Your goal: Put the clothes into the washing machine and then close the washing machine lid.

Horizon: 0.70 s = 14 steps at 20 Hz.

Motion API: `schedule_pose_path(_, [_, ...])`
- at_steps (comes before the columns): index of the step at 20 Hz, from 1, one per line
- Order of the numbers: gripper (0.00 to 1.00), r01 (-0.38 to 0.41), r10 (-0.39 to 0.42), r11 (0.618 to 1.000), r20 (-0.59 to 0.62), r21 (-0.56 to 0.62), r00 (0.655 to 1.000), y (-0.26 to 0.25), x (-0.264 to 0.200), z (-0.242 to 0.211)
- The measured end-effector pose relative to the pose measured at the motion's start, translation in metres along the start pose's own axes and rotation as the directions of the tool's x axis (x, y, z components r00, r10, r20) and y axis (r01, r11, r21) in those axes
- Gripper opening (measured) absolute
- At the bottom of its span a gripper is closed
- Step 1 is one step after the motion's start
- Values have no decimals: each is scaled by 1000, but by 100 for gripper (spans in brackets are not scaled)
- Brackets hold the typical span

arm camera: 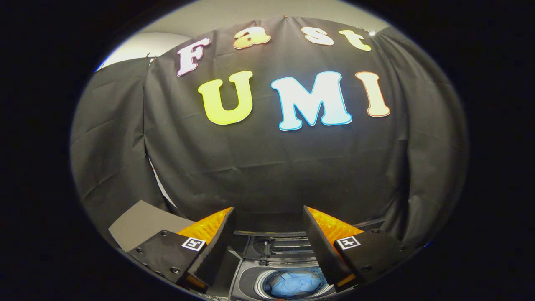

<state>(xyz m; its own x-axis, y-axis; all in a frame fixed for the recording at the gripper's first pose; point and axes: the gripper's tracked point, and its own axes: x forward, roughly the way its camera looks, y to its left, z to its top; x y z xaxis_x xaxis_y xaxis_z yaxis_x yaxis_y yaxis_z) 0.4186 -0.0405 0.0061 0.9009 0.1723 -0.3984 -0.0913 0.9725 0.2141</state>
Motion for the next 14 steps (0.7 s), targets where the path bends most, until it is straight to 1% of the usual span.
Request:
schedule_pose_path(2, [98, 7, -7, 1000, -12, -11, 1000, -3, 14, 1])
schedule_pose_path(6, [98, 13, -14, 1000, -112, -10, 994, -11, 56, -15])
schedule_pose_path(9, [98, 30, -23, 999, -211, 26, 977, -20, 87, -34])
schedule_pose_path(14, [98, 84, -77, 996, -303, 10, 950, -40, 117, -60])
